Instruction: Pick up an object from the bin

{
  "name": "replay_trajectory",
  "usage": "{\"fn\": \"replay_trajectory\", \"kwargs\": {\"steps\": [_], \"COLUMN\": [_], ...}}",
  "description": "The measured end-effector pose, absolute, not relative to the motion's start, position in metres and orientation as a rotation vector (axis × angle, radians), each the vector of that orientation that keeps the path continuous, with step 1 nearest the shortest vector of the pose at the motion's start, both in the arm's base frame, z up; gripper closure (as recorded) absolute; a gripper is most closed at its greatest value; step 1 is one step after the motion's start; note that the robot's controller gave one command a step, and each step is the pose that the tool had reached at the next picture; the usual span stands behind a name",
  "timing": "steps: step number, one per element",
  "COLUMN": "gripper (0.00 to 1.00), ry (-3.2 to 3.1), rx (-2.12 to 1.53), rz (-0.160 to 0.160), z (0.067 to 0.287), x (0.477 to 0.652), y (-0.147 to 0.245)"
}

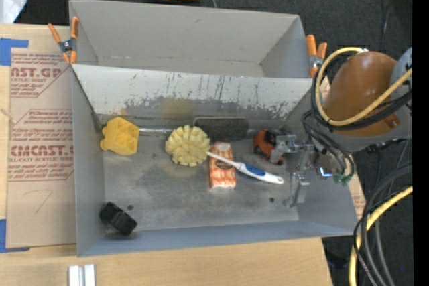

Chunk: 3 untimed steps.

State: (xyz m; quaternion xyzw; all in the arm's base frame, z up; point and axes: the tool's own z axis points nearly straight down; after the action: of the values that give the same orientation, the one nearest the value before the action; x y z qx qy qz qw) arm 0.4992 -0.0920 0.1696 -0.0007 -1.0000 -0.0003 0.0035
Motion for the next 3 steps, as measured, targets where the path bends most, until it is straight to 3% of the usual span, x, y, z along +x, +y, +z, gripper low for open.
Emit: {"fn": "replay_trajectory", "kwargs": {"steps": [1, 2, 3], "gripper": [0.0, 0.0, 0.0], "ry": [-3.143, -3.135, -3.115], "rx": [0.0, -0.185, -0.521], "rz": [0.001, -0.002, 0.0], "z": [0.174, 0.069, 0.129], "x": [0.501, 0.548, 0.555], "y": [-0.091, -0.02, 0.002]}}
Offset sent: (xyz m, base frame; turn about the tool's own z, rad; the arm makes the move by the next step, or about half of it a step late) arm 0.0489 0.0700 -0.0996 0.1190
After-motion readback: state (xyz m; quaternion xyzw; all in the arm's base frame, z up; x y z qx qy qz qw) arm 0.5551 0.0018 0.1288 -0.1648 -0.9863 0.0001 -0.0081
